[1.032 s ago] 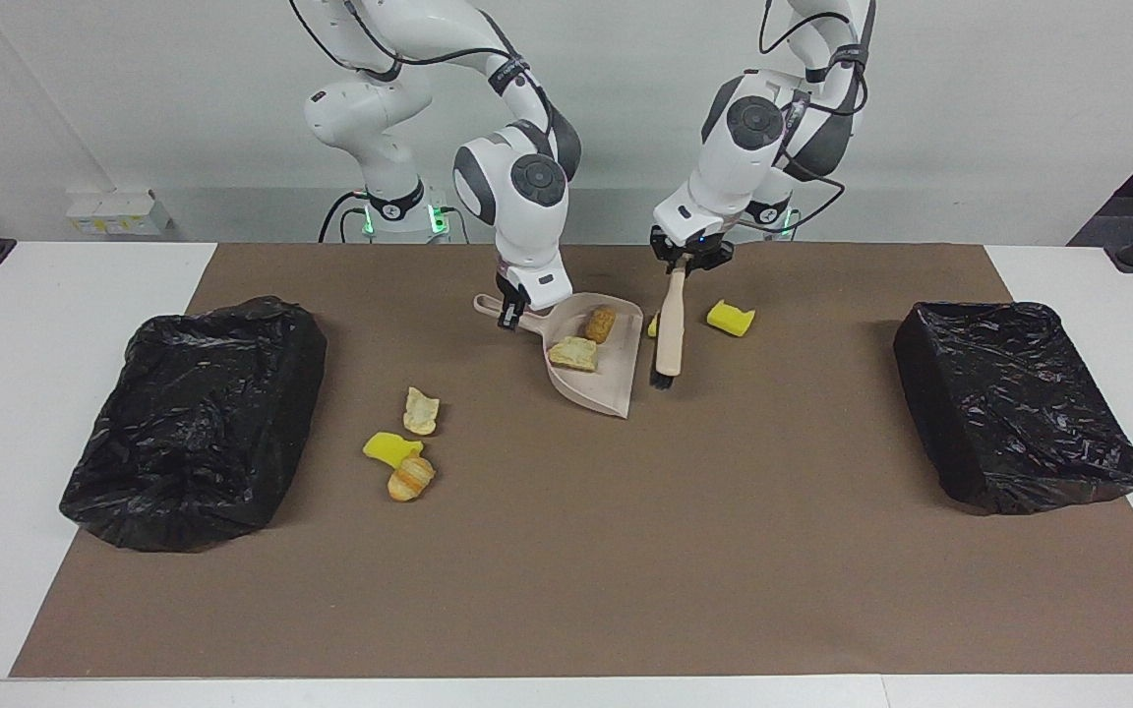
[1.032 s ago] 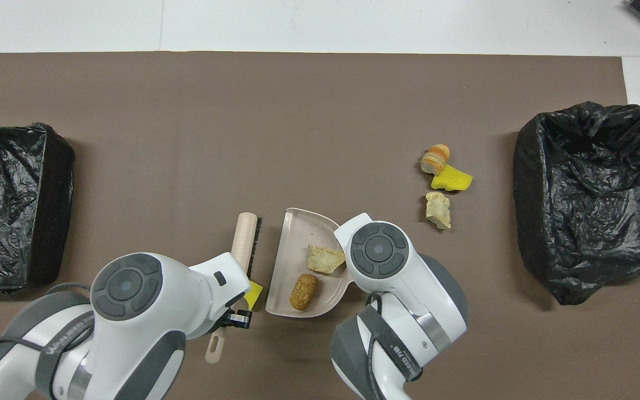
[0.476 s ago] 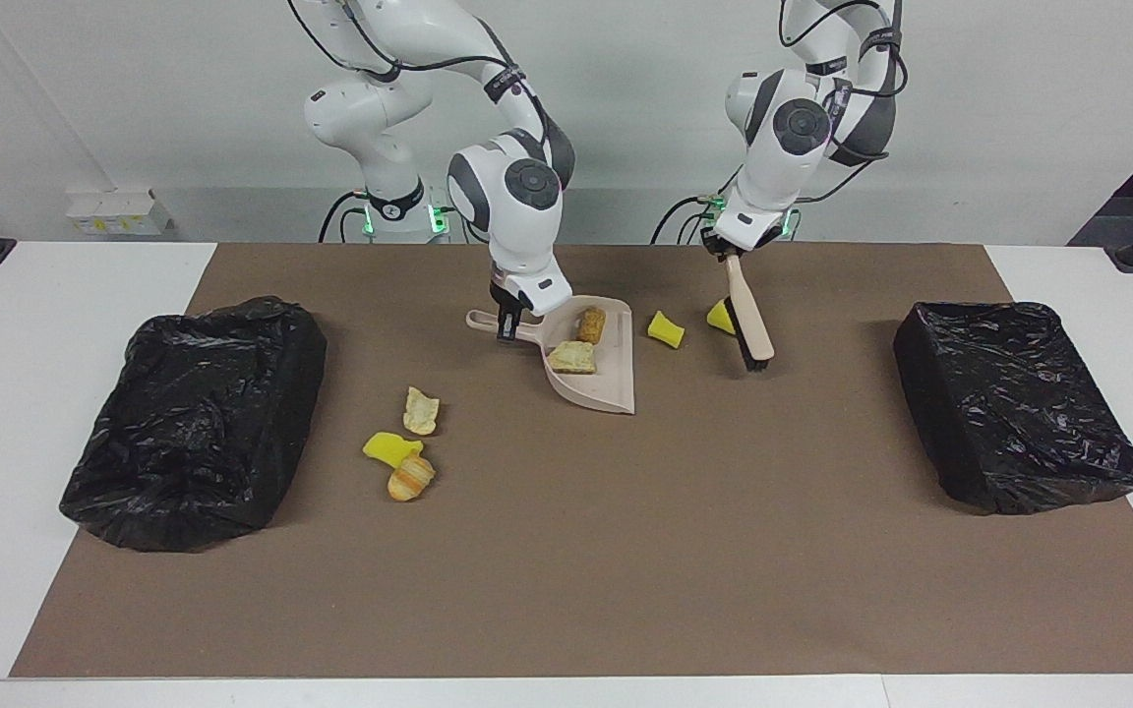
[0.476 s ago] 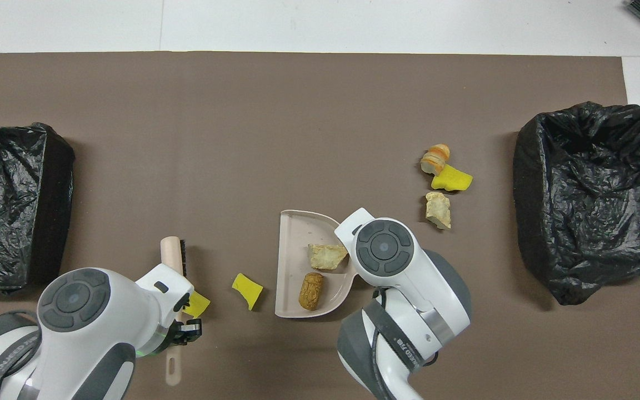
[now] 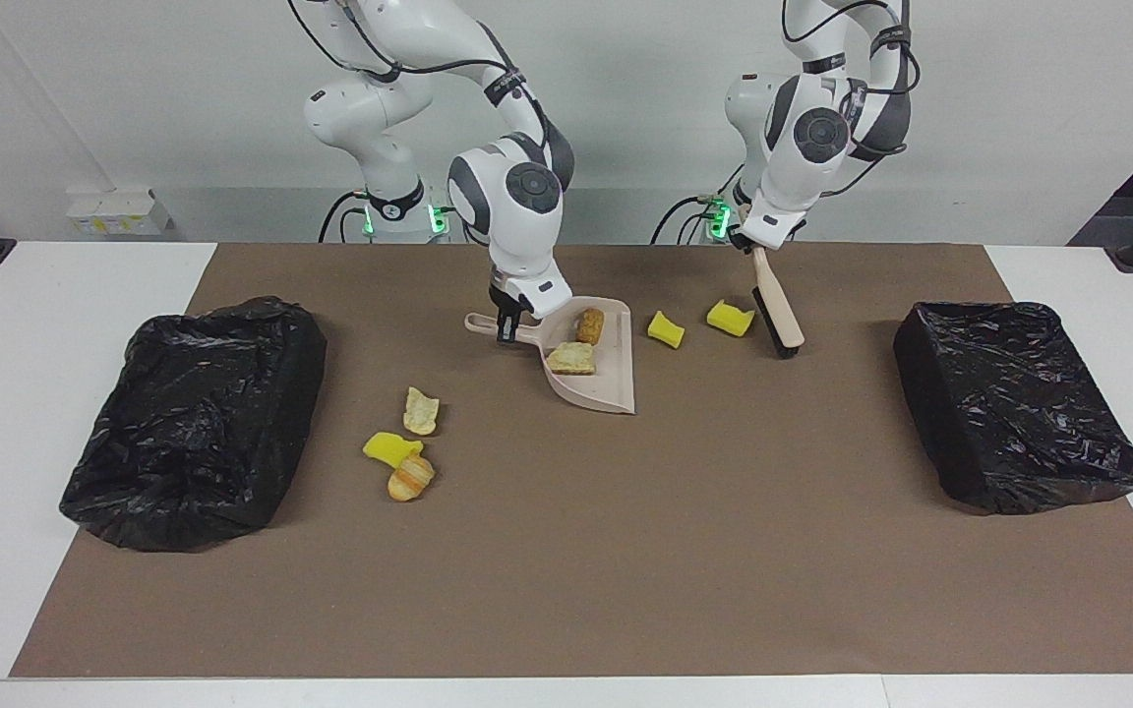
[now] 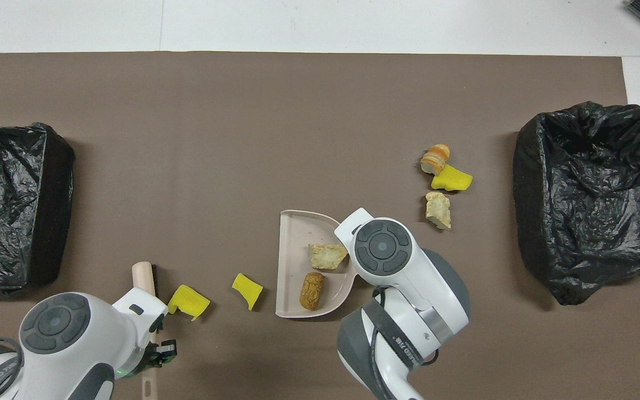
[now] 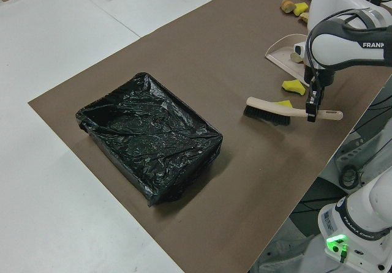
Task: Sweep and dump trash in bin
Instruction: 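Move the brush behind the yellow sponge pieces with the left gripper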
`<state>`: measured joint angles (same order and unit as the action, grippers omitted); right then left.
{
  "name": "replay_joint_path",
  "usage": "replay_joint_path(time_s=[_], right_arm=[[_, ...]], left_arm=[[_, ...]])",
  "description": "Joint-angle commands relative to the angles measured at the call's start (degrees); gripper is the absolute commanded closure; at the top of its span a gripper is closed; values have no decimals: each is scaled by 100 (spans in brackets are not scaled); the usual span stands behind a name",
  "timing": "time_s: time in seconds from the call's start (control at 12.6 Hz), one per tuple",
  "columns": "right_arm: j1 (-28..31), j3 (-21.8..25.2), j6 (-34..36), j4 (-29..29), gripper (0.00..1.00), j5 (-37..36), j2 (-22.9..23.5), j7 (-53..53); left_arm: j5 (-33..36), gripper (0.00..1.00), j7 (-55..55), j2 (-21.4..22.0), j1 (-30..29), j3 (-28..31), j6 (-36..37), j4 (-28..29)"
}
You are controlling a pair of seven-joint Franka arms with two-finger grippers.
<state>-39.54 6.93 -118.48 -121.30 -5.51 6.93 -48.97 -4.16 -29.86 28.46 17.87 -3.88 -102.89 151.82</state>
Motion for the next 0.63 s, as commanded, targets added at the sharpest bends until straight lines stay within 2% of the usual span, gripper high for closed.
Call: replay_joint_path(time_s=[0.0,0.16,0.32,0.4,0.56], right_arm=[[61,-25,-114,-52,100,-135,11,-95],[61,-25,-114,-60,100,-135,11,-77],[61,-25,-106,-60,100,-135,11,-77],[52,-25,-105,-60,100,-135,11,-77],[52,-25,-105,-60,100,-135,11,-77]], left_arm=[[74,100,-633,204,233,-69,-126,269],[4,100,-1343,-32,628,-69,-440,269],[-364,100,-1960,-401,1060,-69,-1072,243],[-609,100,-2049,-594,1087,-78,-1493,182],[-1076,100,-1927,-1076,1507,-78,-2346,-98]])
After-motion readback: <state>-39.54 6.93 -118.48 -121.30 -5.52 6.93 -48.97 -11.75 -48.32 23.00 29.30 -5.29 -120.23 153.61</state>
